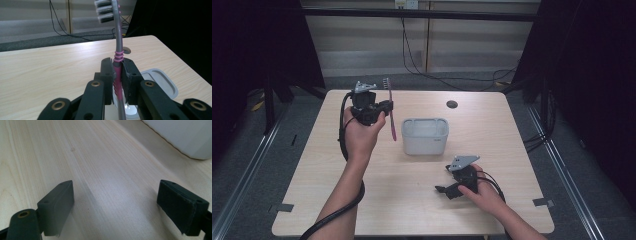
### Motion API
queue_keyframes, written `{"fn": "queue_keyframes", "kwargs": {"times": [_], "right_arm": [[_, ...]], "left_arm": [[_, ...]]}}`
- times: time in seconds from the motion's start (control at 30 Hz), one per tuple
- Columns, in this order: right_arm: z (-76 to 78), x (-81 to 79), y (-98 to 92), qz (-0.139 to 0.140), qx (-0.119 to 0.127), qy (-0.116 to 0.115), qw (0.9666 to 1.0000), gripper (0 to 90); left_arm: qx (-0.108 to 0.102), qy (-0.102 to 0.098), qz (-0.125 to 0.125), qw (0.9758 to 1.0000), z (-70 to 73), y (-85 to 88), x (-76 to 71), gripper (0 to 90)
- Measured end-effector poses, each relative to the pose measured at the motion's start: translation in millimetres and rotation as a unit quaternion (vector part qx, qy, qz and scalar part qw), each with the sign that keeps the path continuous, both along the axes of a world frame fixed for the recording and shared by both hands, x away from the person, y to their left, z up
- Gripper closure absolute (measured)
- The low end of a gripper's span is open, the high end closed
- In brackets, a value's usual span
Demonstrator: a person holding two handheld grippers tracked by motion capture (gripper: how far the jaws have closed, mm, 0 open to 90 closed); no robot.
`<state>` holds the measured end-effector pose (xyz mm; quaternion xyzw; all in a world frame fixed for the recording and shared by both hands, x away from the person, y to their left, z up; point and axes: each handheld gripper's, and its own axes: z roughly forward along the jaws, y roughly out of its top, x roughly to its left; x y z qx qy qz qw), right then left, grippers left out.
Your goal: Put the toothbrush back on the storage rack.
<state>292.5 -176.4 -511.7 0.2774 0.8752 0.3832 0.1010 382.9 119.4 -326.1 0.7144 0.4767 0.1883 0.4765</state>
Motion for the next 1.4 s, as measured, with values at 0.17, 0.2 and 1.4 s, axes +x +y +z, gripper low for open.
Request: {"fn": "queue_keyframes", "kwargs": {"times": [0.17, 0.2, 1.4], "right_arm": [[0.0, 0.1, 0.0, 0.0, 0.0, -0.001, 1.0, 13.6], [0.0, 0.1, 0.0, 0.0, 0.0, -0.001, 1.0, 13.6], [0.0, 0.1, 0.0, 0.0, 0.0, -0.001, 1.0, 13.6]], "left_arm": [[0.002, 0.0, 0.0, 1.0, 0.8, -5.0, 4.5, 80.6], [0.002, -0.001, 0.0, 1.0, 0.9, -5.9, 5.4, 80.6], [0.013, -0.015, 0.005, 0.9998, -6.4, -36.8, 36.7, 80.5]]}}
